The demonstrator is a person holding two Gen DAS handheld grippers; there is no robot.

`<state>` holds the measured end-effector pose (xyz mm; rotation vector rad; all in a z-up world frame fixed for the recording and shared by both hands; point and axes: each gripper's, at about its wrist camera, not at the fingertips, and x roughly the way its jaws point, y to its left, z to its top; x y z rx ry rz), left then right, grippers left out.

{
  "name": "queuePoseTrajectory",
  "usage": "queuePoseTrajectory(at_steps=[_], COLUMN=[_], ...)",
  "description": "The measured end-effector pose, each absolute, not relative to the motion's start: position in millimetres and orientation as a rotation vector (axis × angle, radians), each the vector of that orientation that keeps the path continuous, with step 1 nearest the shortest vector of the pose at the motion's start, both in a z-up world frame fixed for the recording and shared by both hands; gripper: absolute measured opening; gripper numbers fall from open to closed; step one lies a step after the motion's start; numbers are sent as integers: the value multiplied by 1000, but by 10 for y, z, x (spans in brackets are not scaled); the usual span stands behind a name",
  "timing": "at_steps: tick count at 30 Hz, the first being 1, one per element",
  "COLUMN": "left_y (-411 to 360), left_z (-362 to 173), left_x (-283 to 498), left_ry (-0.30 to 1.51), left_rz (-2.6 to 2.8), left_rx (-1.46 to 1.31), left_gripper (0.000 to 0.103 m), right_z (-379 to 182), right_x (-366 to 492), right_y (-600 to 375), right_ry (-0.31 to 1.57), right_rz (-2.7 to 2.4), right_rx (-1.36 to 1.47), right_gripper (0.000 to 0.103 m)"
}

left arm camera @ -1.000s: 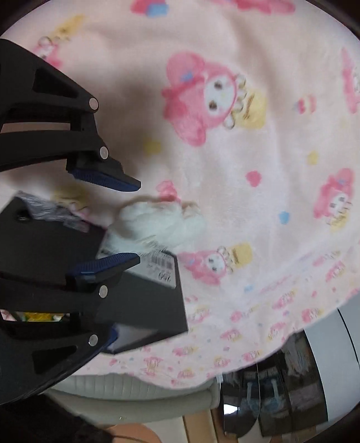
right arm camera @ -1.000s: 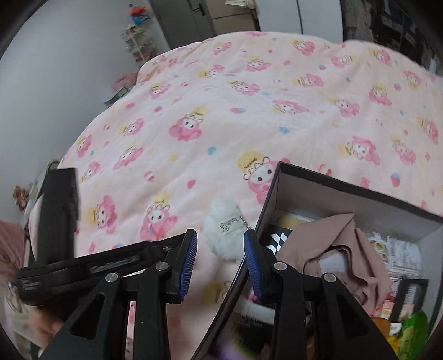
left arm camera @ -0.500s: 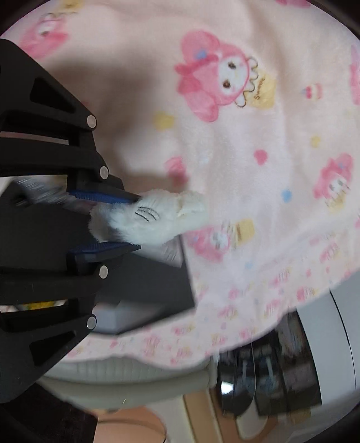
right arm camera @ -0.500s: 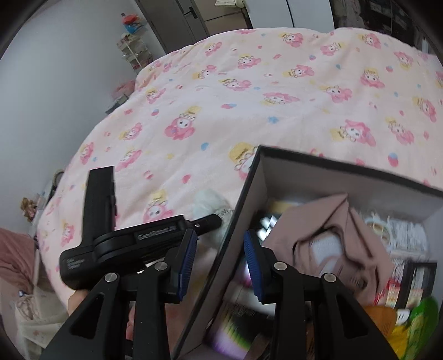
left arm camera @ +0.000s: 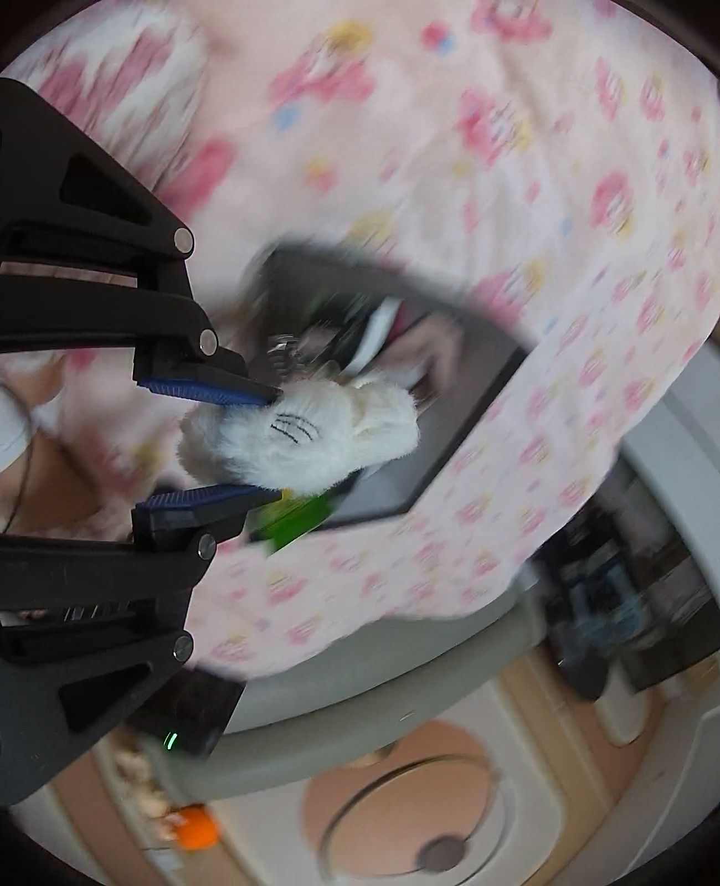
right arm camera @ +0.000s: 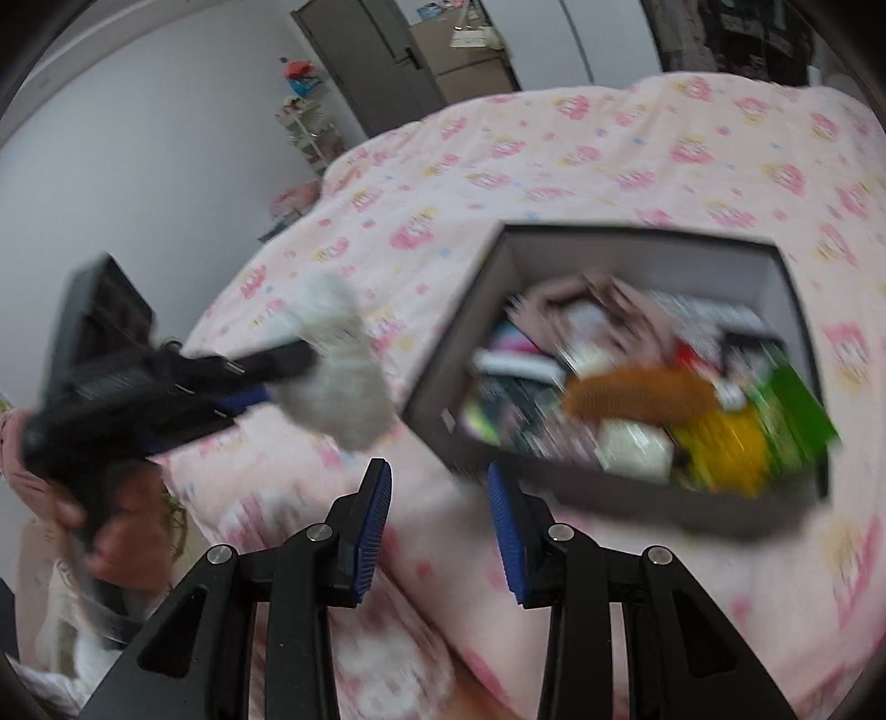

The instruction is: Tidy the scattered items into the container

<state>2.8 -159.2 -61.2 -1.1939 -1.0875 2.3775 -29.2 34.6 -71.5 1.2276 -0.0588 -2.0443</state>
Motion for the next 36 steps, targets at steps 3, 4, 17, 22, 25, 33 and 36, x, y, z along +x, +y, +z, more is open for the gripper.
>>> queuePoseTrajectory(at_steps=[3, 4, 17, 22, 25, 33, 36], left_y=[-1129, -1021, 105, 138, 280, 119, 40], left_z=[-817, -892, -1339, -1400, -1382, -1506, -1495], left_x=[-28, -36, -381, -299, -280, -190, -162], left_ry=[-971, -943, -324, -380, -358, -528, -611], left_rz=[2352, 2337, 2311, 2235, 2200, 2193, 2188], left_rx=[-1342, -1387, -1777, -1739, -1695, -1678, -1639], left_gripper=[26, 26, 32, 33, 33, 35, 35], right_z=[-1044, -1136, -1527, -1435, -1407, -1698, -1906], right_x=[-279, -288, -297, -357, -519, -810, -813], right_y=[671, 783, 1409, 1671, 1604, 1391, 1402], right_ry=[-129, -151, -326, -365, -346, -488, -546], right_rz=[-2045, -2058, -2045, -2093, -2087, -2002, -1976], right_rx=[1360, 1391, 1490, 1449, 1434, 1448, 1498], right_gripper=[32, 32, 32, 32, 32, 32, 32])
